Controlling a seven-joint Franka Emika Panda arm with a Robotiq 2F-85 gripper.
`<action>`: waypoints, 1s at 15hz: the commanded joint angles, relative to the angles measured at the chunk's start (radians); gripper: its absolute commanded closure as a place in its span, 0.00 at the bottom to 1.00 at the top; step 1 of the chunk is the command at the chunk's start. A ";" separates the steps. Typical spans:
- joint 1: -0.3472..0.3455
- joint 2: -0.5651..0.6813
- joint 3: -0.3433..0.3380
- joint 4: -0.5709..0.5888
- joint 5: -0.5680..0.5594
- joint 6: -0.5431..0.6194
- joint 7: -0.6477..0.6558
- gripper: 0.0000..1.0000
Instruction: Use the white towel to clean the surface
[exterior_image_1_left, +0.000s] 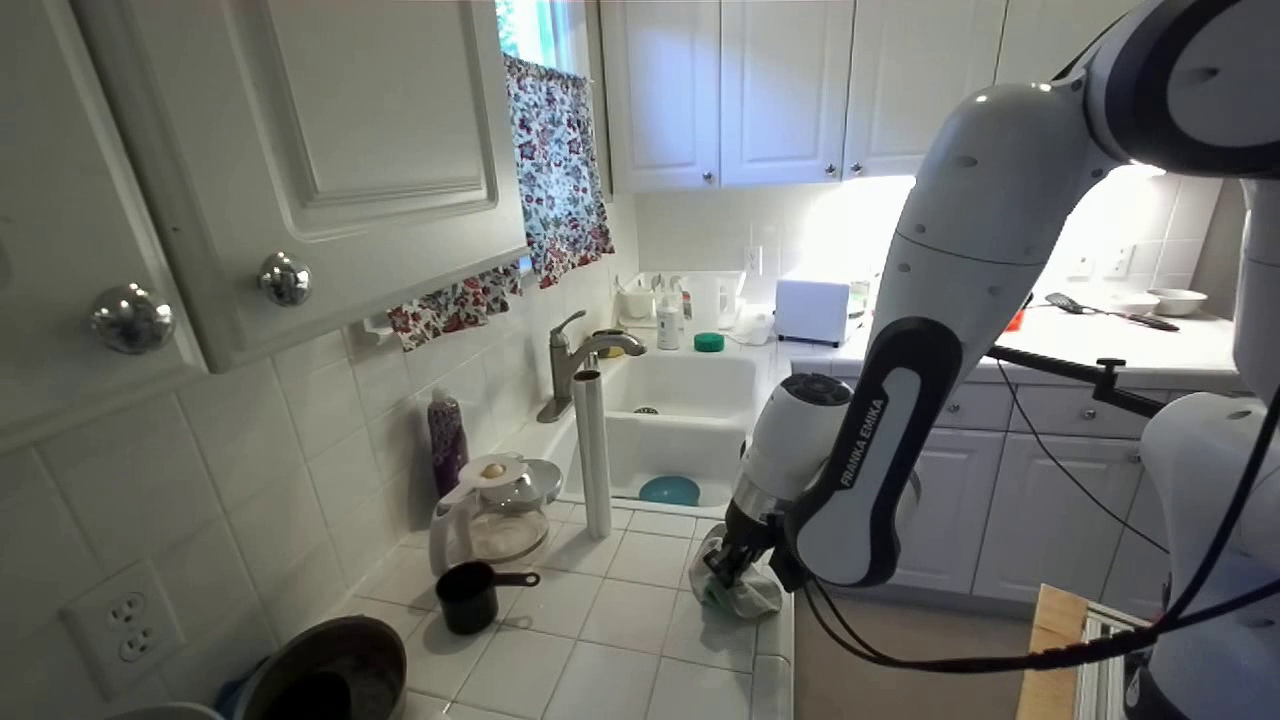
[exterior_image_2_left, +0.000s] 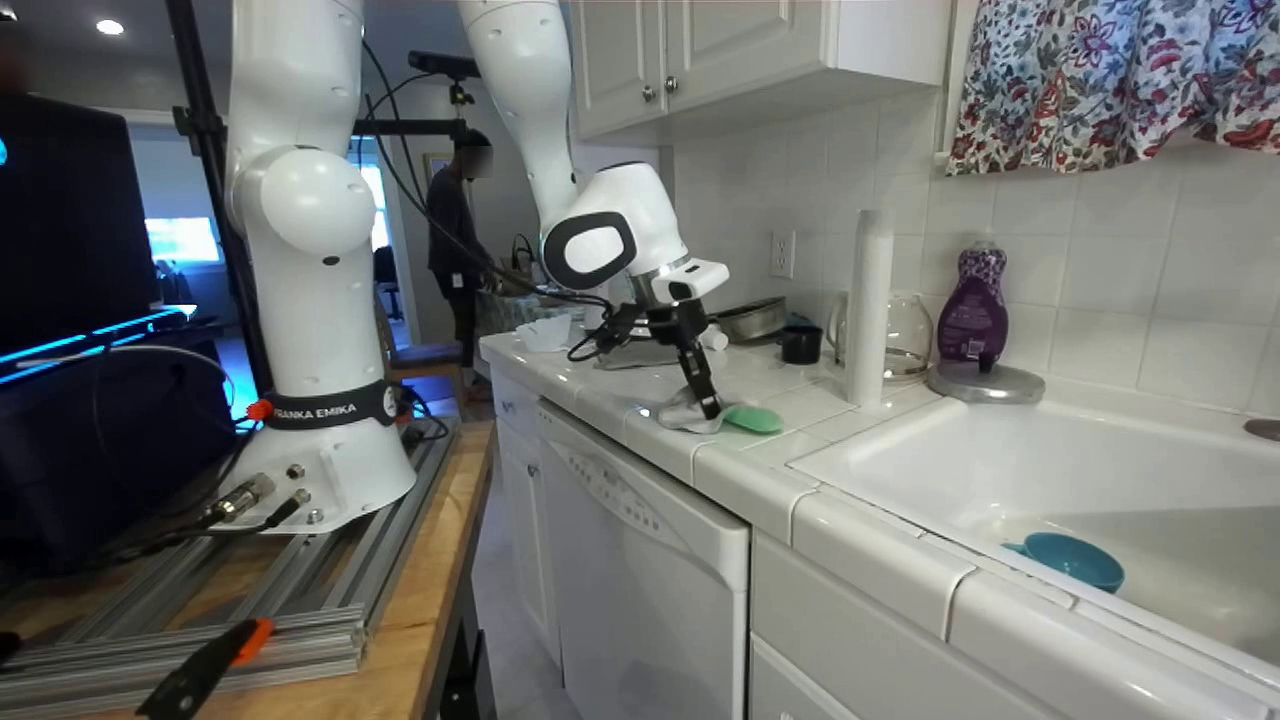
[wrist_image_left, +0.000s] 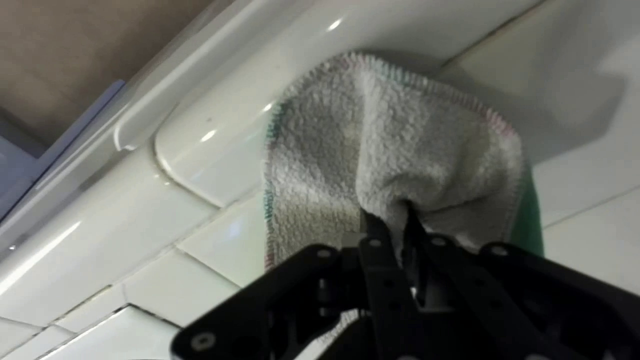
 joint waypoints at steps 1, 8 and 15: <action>-0.003 0.041 -0.081 0.033 0.028 -0.015 0.015 0.97; -0.108 0.070 -0.103 0.187 0.017 -0.173 0.014 0.97; -0.062 0.148 0.033 0.304 0.009 -0.284 0.003 0.97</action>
